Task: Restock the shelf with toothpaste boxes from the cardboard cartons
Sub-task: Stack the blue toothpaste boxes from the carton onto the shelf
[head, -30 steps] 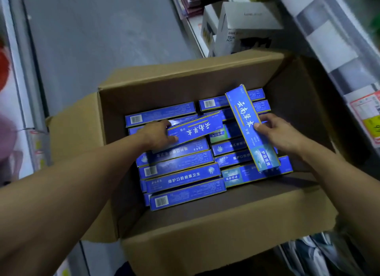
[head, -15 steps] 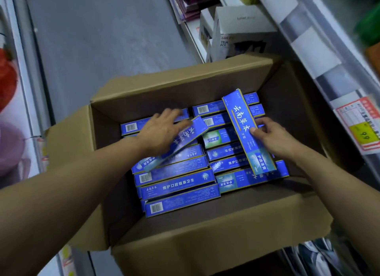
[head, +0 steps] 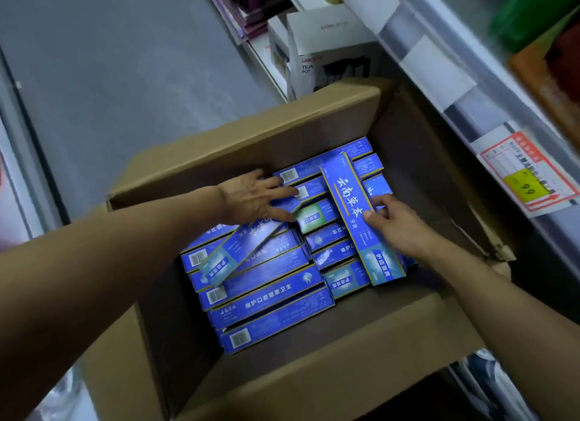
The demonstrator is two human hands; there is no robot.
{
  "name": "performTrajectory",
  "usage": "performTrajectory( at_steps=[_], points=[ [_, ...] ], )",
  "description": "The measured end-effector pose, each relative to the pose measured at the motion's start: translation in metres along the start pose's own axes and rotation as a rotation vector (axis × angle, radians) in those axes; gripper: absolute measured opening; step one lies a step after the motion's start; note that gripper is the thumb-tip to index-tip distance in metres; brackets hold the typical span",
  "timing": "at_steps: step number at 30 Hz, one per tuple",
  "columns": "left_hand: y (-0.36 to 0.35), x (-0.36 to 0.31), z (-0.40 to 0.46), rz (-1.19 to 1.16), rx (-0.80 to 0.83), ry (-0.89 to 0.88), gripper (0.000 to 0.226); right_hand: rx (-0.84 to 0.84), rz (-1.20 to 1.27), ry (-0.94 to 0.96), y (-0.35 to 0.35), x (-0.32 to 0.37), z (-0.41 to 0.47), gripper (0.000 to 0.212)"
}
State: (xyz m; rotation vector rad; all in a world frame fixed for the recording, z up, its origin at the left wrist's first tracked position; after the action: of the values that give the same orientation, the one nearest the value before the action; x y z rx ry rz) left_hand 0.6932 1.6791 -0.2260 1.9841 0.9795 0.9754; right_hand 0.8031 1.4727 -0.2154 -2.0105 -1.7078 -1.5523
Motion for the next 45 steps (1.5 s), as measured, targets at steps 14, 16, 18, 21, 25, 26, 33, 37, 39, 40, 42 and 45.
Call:
performTrajectory(
  at_steps=[14,16,18,21,25,26,33,37,39,40,42,45],
  points=[
    [-0.022,0.005,-0.031,-0.032,0.131,0.137,0.09,-0.349,0.226,-0.206,-0.041,0.029,-0.06,0.035],
    [-0.026,0.002,-0.034,-0.103,0.143,0.13,0.093,-0.365,0.235,-0.211,-0.05,0.036,-0.067,0.036],
    [-0.029,-0.004,-0.034,-0.227,0.159,0.082,0.087,-0.365,0.224,-0.212,-0.055,0.04,-0.068,0.036],
    [-0.033,-0.007,-0.03,-0.414,0.217,0.089,0.074,-0.345,0.155,-0.218,-0.059,0.041,-0.064,0.036],
    [-0.041,-0.007,-0.029,-0.599,0.268,0.147,0.067,-0.381,0.21,-0.229,-0.061,0.038,-0.063,0.028],
    [-0.04,-0.007,-0.031,-0.609,0.254,0.169,0.063,-0.387,0.234,-0.234,-0.062,0.037,-0.064,0.028],
    [-0.027,0.006,-0.037,-0.78,0.308,0.306,0.062,-0.474,0.31,-0.232,-0.05,0.04,-0.078,0.032],
    [-0.007,0.019,-0.046,-0.748,0.296,0.385,0.045,-0.493,0.223,-0.178,-0.035,0.063,-0.09,0.041],
    [0.008,0.027,-0.052,-0.727,0.255,0.399,0.046,-0.508,0.182,-0.162,-0.026,0.074,-0.1,0.041],
    [0.018,0.03,-0.055,-0.736,0.232,0.397,0.049,-0.52,0.17,-0.155,-0.021,0.081,-0.107,0.041],
    [0.041,0.037,-0.062,-0.776,0.188,0.378,0.057,-0.54,0.155,-0.145,-0.01,0.092,-0.121,0.039],
    [0.078,0.047,-0.073,-0.828,0.158,0.329,0.054,-0.557,0.115,-0.131,0.01,0.11,-0.149,0.035]
  ],
)
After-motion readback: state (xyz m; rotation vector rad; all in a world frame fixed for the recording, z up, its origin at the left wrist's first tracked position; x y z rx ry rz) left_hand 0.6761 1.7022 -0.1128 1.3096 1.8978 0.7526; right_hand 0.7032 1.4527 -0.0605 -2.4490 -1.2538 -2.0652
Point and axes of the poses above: each hand's wrist, its own z-axis towards the middle knuckle, its own y-axis out of the back of the hand, x = y × z, the point moved 5 cm from there along z, towards the middle knuckle, and after that the axes turned 11 degrees about y, right-handed, at the moved point
